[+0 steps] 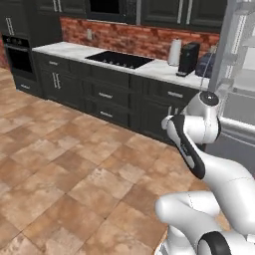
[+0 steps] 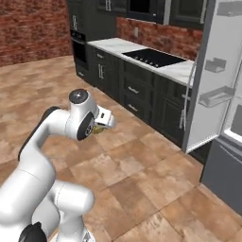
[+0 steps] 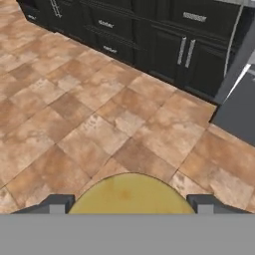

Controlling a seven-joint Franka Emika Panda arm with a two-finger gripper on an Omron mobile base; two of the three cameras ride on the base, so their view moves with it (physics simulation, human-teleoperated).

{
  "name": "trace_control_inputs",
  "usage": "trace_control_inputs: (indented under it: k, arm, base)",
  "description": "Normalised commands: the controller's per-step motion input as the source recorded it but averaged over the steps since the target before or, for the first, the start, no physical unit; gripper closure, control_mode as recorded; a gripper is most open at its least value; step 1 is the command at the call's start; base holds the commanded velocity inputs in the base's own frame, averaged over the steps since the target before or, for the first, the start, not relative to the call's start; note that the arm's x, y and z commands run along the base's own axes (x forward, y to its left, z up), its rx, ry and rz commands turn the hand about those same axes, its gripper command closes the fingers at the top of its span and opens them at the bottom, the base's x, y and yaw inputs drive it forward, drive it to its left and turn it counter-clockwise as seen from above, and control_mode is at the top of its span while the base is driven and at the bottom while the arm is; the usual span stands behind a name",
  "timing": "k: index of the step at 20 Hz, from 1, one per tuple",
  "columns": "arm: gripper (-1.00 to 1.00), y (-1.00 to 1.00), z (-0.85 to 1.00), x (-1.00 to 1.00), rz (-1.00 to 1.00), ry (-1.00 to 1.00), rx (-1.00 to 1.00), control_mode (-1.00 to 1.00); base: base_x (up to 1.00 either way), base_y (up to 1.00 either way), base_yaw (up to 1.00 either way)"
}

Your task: Retrieve the sausage and cheese from the fridge and place them on the cutting board on the counter.

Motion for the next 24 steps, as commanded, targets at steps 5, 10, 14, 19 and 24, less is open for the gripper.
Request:
trace_control_inputs:
  k: [5,10,14,19,24]
  arm:
    - [1.0,0.0,0.0,0.0,0.0,0.0,0.0,1.0]
    - [1.0,0.0,0.0,0.0,0.0,0.0,0.0,1.0]
    - [1.0,0.0,0.0,0.0,0.0,0.0,0.0,1.0]
    - [1.0,0.0,0.0,0.0,0.0,0.0,0.0,1.0]
    - [1.0,0.0,0.0,0.0,0.0,0.0,0.0,1.0]
  base:
    - [0.61,0.0,0.63]
    - [0.69,0.0,0.61]
    - [0.84,0.0,0.54]
    - [0.97,-0.02,0.43]
    - [1.0,-0.21,0.22]
